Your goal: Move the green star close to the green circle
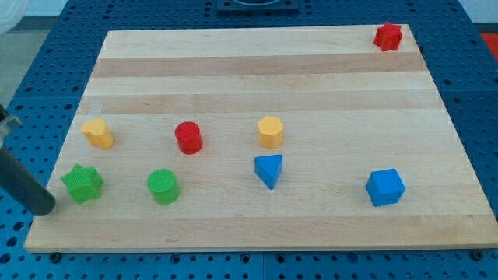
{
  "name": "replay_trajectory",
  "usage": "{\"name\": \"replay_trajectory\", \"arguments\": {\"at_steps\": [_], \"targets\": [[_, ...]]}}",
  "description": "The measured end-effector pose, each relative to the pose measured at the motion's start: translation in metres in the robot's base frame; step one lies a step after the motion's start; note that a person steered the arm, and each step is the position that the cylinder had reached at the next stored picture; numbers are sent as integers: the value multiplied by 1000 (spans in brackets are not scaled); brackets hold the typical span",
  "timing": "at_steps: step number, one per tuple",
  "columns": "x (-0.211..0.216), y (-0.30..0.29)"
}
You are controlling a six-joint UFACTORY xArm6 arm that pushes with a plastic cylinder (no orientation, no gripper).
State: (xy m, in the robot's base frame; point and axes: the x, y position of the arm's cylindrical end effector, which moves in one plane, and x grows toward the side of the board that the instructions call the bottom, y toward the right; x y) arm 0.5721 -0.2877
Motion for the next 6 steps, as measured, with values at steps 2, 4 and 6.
{"name": "replay_trajectory", "arguments": {"at_steps": [2, 4, 6], "targets": [[-1, 13], [-27, 15], [-32, 53]]}}
